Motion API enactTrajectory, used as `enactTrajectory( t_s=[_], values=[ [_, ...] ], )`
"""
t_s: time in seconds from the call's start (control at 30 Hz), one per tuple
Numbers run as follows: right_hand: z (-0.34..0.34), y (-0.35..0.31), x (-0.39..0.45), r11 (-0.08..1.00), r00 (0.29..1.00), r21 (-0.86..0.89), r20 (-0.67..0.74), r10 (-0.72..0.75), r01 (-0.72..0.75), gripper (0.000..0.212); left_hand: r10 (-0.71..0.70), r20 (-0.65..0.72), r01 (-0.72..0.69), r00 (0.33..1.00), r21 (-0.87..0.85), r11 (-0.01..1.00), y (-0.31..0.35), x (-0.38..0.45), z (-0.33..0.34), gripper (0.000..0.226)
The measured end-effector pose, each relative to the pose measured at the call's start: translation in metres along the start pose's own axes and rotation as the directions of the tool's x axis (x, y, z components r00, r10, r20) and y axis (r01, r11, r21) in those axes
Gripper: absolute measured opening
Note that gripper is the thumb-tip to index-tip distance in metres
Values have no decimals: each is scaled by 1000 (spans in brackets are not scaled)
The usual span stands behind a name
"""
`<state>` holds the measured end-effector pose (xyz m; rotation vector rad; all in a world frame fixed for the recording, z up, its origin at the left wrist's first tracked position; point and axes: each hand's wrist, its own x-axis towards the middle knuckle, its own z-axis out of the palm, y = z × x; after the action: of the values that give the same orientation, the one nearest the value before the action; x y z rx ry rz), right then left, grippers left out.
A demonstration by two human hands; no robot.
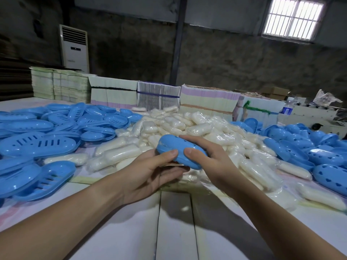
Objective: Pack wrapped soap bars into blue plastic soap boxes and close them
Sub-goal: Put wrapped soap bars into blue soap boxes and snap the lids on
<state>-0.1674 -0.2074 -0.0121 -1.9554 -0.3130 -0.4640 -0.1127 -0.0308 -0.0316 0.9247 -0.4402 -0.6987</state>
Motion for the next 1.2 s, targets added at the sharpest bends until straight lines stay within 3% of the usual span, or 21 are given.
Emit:
enactTrajectory(
  t_s=[0.1, 0.3, 0.4, 0.57, 0.97, 1.13, 1.2],
  values=[
    [5, 0, 0, 999, 999, -30, -50, 11, -13, 41, -13, -12, 13, 1000, -3, 1000, 0, 1, 1, 57],
    [5, -1, -2, 999, 999, -18, -39, -28, 27, 40, -53, 23, 53, 998, -2, 999, 2, -1, 0, 51],
    [3, 2, -2, 999, 1000, -29, 0, -27, 27, 38, -80, 47, 79, 996, 18, 997, 2, -2, -2, 60],
    [-2, 3, -1, 998, 998, -64, 68, 3, 1, 33, -129, 67, 124, 989, 80, 989, 2, -2, -5, 55],
    [7, 4, -3, 996, 999, -84, -49, -18, 14, 39, -152, 89, 148, 984, 52, 988, 5, 0, -11, 43],
    [-1, 3, -3, 989, 999, -147, 42, 1, 5, 39, -153, 93, 145, 984, 85, 986, 2, -1, -9, 56],
    [-2, 3, -3, 980, 998, -197, 67, -14, 27, 37, -160, 102, 149, 982, 109, 983, 4, -1, -10, 51]
  ],
)
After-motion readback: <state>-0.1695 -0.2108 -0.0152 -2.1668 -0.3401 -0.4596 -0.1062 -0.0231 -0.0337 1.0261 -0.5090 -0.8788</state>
